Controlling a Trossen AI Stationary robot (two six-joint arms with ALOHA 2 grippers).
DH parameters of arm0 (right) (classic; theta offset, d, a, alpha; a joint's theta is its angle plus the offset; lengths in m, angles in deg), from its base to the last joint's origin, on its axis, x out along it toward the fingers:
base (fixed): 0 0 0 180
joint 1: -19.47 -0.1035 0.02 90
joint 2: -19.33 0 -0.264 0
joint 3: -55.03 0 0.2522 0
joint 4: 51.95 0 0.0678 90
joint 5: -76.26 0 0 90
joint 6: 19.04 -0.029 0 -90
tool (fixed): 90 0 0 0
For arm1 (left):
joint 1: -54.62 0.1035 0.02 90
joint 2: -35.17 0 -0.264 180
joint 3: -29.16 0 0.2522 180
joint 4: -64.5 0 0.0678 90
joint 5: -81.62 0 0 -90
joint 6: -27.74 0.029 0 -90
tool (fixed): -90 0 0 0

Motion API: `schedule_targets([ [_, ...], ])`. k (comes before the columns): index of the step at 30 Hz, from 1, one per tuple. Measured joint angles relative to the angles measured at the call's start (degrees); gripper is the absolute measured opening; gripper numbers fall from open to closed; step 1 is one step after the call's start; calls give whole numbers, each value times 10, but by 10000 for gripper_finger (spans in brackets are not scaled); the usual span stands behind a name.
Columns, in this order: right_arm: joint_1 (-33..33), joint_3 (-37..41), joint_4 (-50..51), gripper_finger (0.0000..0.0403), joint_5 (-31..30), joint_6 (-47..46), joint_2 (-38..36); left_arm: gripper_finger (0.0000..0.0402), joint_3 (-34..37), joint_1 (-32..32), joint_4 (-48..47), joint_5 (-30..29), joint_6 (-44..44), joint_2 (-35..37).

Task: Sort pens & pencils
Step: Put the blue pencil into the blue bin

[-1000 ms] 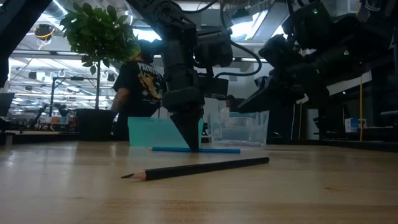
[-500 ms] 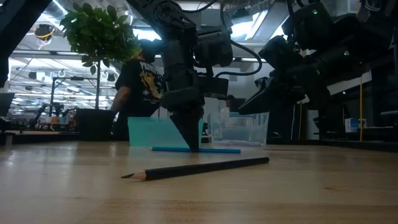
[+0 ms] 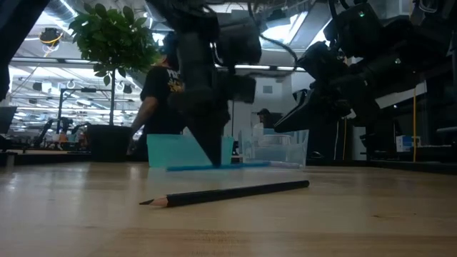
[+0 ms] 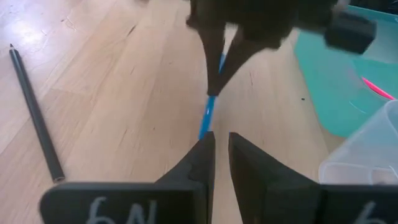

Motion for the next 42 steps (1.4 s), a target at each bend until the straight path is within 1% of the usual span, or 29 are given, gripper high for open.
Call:
schedule_targets([
  [9,0,0,5,48,0,0,0,3,-2,-14,-33,-37,1,29],
  [15,0,0,5,48,0,0,0,2,-3,-18,-36,-48,-1,33],
  [18,0,0,4,48,0,0,0,1,-3,-18,-36,-82,-9,33],
  [21,0,0,-3,48,0,0,0,1,-3,-19,-32,-138,-10,33],
  [23,0,0,-8,48,0,0,0,1,-3,-20,-16,-184,-7,33],
  [25,0,0,-14,48,0,0,0,1,5,-21,24,-234,-6,32],
  [27,0,0,-15,48,0,0,0,0,24,-21,59,-262,-1,32],
  [31,0,0,-14,48,0,0,0,0,72,-15,140,-272,-1,31],
  [32,0,0,-14,48,0,0,0,0,83,-13,151,-283,-1,31],
  [35,0,0,-14,48,0,0,0,0,107,-8,175,-333,0,31],
  [42,0,0,-15,49,0,0,0,0,135,8,214,-354,0,31],
])
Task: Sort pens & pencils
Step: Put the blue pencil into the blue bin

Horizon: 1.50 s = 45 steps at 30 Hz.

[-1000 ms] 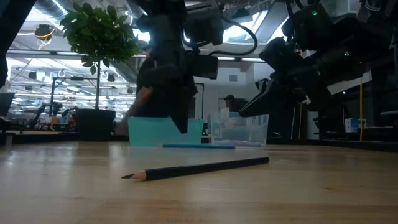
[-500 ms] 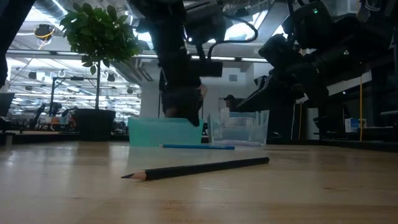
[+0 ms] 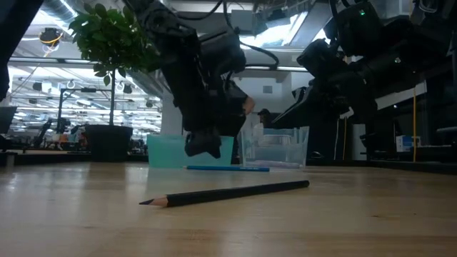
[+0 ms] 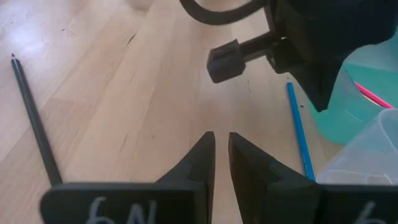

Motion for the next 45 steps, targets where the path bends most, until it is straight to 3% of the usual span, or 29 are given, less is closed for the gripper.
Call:
schedule_targets([
  [4,0,0,0,48,0,0,0,0,7,6,0,19,-3,0],
  [12,0,0,0,48,0,1,0,0,10,1,-7,145,-20,0],
  [25,0,0,-1,48,0,1,0,0,8,-29,-19,236,-25,7],
  [29,0,0,-1,48,0,1,0,0,11,-30,-8,382,-28,20],
  [32,0,0,-1,48,0,1,0,0,11,-35,25,450,-33,27],
  [34,0,0,-1,48,0,1,0,0,11,-38,45,447,-33,28],
  [41,0,0,0,48,0,0,0,0,11,-49,46,314,-6,31],
  [45,0,0,0,48,0,0,0,0,-1,-50,47,307,-9,36],
])
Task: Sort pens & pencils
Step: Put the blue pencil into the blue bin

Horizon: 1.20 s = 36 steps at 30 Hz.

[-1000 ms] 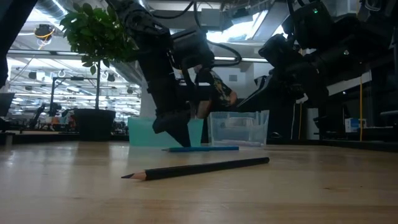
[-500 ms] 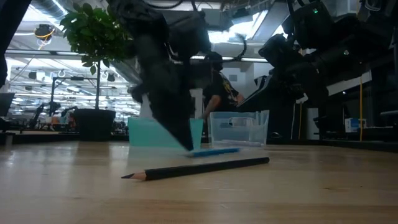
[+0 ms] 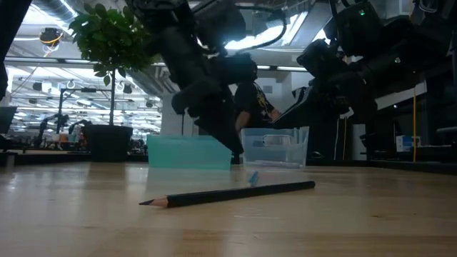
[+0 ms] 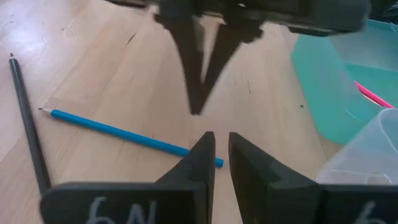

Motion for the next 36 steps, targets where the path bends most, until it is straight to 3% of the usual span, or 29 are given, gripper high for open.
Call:
schedule_targets([
  [6,0,0,7,48,0,0,0,15,-26,1,0,-12,-143,0],
  [13,0,0,15,49,-9,0,0,61,-29,-8,-25,-12,-288,-3],
  [21,0,0,21,49,-171,-25,0,89,-29,-48,-11,-40,-417,-6],
  [29,-1,0,43,48,-175,-28,0,88,-29,-79,5,-84,-521,-8],
  [36,-1,0,46,48,-175,-15,-2,87,-39,-85,4,-65,-601,-51],
])
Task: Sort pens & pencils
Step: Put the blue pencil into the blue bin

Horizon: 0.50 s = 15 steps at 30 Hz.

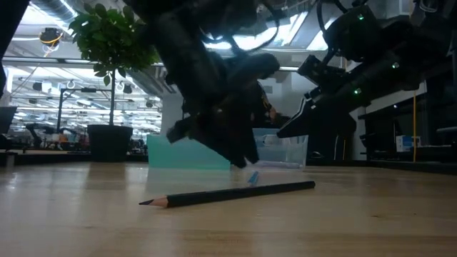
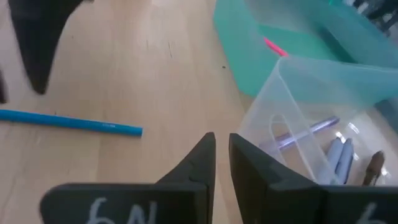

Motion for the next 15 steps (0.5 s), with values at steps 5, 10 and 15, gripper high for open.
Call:
schedule_targets([
  [5,0,0,9,48,0,19,-21,87,-49,7,-5,34,39,-22],
  [10,0,0,32,48,0,36,-47,87,-96,14,-76,6,67,-22],
  [15,0,0,59,48,0,46,-67,87,-128,18,-139,-10,63,-22],
])
